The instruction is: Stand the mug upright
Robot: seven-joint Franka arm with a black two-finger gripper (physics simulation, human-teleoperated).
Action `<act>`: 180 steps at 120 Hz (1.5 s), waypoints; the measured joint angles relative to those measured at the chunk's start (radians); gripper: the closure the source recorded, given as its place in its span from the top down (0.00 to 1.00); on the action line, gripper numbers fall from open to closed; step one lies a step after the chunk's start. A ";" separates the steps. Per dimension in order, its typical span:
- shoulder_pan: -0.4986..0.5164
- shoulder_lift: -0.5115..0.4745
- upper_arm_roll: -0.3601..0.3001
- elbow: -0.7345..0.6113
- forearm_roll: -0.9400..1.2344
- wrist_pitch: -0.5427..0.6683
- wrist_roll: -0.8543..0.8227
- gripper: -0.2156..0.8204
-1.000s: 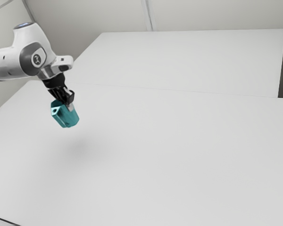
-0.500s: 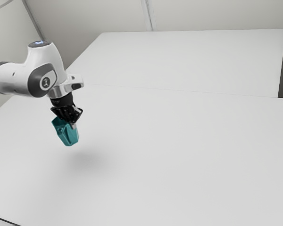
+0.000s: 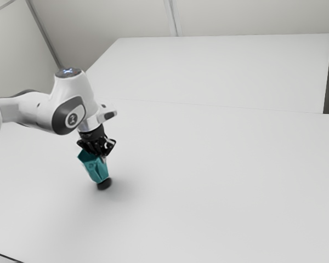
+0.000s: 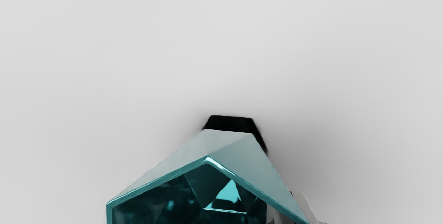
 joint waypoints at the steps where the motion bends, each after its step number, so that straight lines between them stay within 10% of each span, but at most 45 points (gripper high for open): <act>1: -0.001 0.002 0.000 -0.001 0.000 0.003 -0.003 0.03; 56: -0.012 0.082 -0.013 -0.007 0.000 0.096 -0.134 0.04; 112: -0.019 0.075 -0.058 0.052 -0.044 0.136 -0.182 0.59; 180: -0.006 0.140 -0.066 0.452 -0.079 -0.280 -0.139 0.76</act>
